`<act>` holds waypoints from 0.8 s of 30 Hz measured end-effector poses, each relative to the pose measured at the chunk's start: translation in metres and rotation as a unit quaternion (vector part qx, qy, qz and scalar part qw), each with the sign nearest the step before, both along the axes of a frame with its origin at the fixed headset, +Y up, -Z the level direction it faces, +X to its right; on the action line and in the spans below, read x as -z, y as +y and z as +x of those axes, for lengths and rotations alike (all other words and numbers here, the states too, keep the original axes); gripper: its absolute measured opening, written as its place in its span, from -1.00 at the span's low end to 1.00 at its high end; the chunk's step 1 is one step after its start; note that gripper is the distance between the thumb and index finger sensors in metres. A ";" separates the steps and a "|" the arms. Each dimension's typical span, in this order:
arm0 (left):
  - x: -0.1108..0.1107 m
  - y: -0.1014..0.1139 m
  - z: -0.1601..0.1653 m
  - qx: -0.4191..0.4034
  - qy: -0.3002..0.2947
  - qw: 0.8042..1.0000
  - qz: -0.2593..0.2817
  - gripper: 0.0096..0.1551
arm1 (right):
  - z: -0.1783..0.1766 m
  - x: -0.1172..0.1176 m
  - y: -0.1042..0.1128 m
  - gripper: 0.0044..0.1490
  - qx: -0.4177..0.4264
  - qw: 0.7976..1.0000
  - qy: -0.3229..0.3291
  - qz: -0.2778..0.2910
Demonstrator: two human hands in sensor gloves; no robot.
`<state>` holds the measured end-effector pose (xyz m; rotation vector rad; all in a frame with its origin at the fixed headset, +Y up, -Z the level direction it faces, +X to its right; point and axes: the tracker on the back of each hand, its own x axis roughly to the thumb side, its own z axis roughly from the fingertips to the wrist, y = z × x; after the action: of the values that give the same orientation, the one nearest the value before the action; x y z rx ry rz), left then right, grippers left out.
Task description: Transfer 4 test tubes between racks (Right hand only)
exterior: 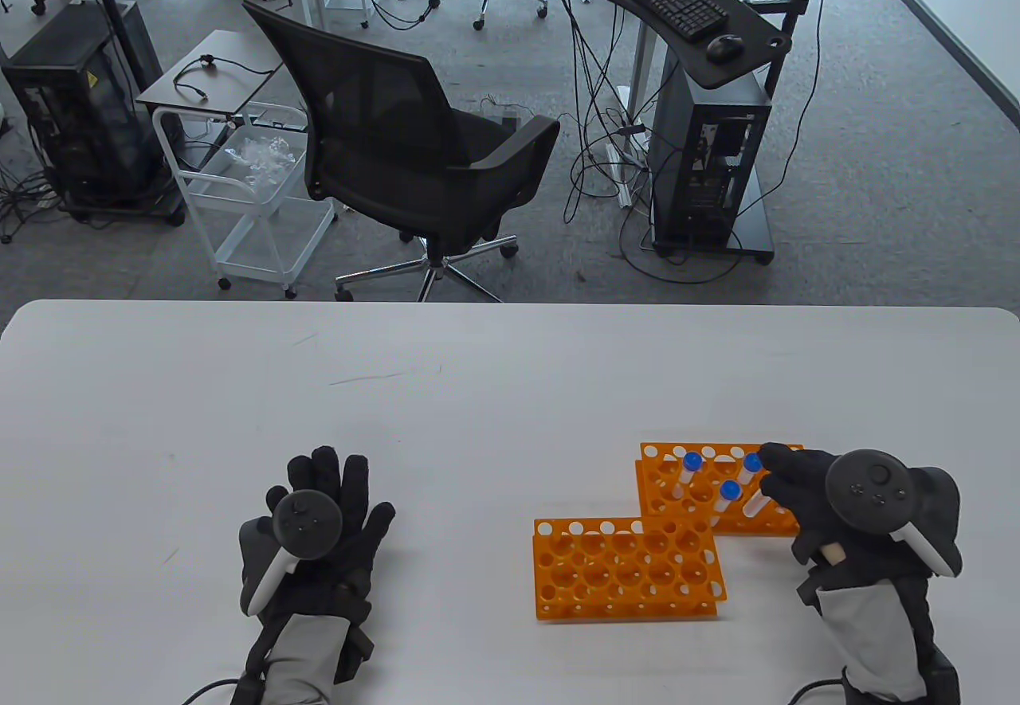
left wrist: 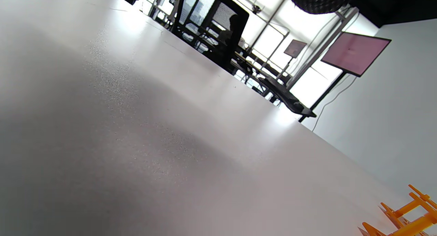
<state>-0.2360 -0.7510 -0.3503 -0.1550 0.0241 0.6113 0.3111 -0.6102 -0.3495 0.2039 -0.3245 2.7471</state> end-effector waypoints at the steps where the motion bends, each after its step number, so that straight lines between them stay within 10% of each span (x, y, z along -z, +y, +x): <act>1: 0.000 0.000 0.000 0.000 0.000 1.000 0.000 -0.18 | 0.002 0.000 0.000 -0.41 -0.001 1.000 -0.005 0.005; 24: 0.000 -0.001 0.000 0.003 0.001 1.000 -0.006 -0.18 | 0.024 0.017 -0.029 -0.41 -0.032 0.997 -0.075 -0.010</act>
<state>-0.2361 -0.7522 -0.3501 -0.1652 0.0294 0.6058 0.3352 -0.6396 -0.3662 0.0037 -0.3366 2.8343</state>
